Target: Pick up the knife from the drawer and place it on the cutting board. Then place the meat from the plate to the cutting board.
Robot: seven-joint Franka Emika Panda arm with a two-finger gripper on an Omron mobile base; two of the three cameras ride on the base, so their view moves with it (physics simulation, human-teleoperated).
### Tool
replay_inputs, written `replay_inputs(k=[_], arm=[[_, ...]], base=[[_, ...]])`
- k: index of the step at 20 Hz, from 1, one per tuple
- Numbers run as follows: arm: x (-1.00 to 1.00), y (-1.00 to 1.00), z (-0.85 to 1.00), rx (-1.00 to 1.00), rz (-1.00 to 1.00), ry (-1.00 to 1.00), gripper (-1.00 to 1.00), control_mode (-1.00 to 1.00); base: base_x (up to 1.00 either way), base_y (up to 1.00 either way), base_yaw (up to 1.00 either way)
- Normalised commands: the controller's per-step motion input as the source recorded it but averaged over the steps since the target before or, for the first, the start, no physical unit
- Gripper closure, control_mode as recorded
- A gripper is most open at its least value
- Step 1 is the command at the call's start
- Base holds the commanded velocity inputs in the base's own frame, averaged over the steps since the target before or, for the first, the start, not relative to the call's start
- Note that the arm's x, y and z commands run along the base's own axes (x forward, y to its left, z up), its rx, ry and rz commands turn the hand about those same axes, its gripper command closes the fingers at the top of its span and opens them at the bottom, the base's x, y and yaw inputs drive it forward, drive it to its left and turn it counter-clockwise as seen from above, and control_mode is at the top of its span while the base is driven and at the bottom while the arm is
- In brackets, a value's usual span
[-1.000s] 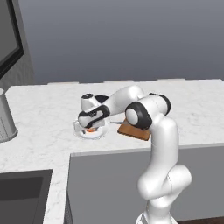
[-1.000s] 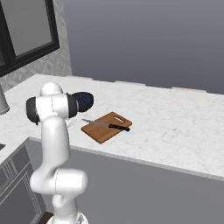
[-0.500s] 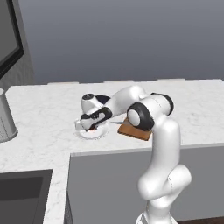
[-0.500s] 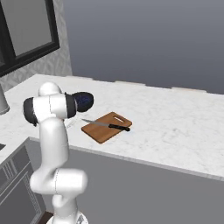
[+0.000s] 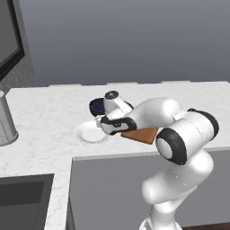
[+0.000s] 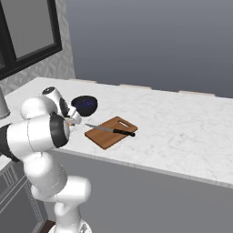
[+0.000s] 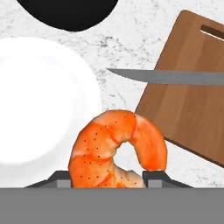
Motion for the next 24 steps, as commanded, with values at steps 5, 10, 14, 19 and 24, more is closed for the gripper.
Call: replay_inputs(k=[5, 10, 14, 19, 24], arm=[[-0.06, -1.00, 0.12, 0.00, -0.39, 0.01, 1.00, -1.00], [0.30, -1.00, -0.05, 0.06, -0.29, 0.11, 1.00, -1.00], [0.24, -0.35, -0.14, 0.01, -0.04, 0.00, 1.00, -1.00], [0.09, -0.02, -0.64, 0.00, 0.00, 0.00, -1.00, -1.00], [0.39, -0.33, -0.38, 0.00, 0.00, 0.00, -1.00, -1.00]], base=[[0.00, 0.00, 0.00], [0.00, 0.00, 0.00], [0.00, 0.00, 0.00], [0.00, 0.00, 0.00], [0.00, 0.00, 0.00]])
